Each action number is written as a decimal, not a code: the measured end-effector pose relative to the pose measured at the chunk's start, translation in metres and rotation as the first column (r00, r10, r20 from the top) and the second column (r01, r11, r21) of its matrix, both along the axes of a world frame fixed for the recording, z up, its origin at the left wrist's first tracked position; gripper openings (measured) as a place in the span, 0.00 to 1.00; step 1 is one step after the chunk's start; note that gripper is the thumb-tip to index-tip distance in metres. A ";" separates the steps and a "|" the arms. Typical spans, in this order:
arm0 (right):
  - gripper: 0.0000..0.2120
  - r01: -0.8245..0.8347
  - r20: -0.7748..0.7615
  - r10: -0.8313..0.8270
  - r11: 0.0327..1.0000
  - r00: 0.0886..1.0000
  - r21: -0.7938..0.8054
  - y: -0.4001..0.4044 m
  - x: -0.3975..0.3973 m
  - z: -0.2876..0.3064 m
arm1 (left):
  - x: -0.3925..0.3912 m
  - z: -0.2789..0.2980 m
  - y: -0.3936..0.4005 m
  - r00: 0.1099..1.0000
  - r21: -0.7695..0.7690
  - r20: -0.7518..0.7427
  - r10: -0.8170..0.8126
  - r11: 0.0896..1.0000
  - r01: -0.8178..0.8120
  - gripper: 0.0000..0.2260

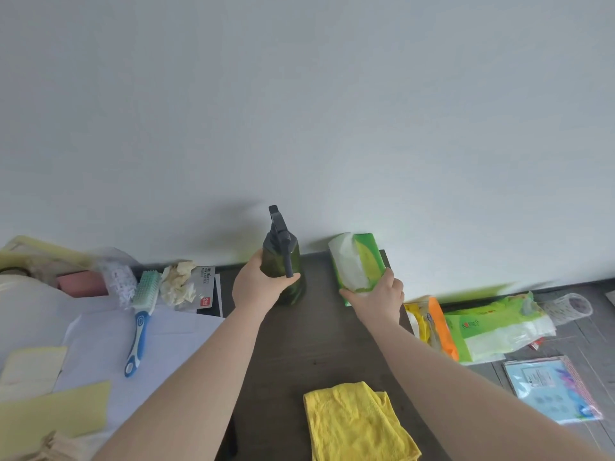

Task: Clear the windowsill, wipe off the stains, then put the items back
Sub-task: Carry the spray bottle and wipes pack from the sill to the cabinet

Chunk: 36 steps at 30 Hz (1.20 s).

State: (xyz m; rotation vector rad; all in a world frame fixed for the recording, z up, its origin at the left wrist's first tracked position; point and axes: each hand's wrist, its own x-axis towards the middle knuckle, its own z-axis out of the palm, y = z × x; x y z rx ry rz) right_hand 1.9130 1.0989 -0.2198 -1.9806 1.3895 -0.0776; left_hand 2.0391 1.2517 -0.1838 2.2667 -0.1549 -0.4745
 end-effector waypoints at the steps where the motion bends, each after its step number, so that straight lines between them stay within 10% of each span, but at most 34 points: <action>1: 0.49 -0.005 -0.007 0.005 1.000 1.000 0.013 0.000 0.000 -0.003 | 0.000 -0.002 0.000 1.000 -0.002 -0.005 -0.006 1.000 0.006 0.30; 12: 0.48 -0.117 -0.105 0.119 0.993 0.987 0.024 -0.012 -0.011 0.009 | -0.010 0.001 0.009 0.987 0.222 -0.155 -0.044 0.972 0.078 0.26; 21: 0.06 -0.363 -0.251 0.389 0.921 0.887 0.143 -0.037 -0.081 0.059 | -0.081 0.060 -0.014 0.908 0.380 -0.301 -0.293 0.836 0.395 0.14; 36: 0.17 -0.029 -0.279 0.048 0.997 0.959 0.072 -0.196 -0.486 0.139 | -0.418 0.146 -0.254 0.611 0.363 -0.105 -0.785 0.542 0.758 0.11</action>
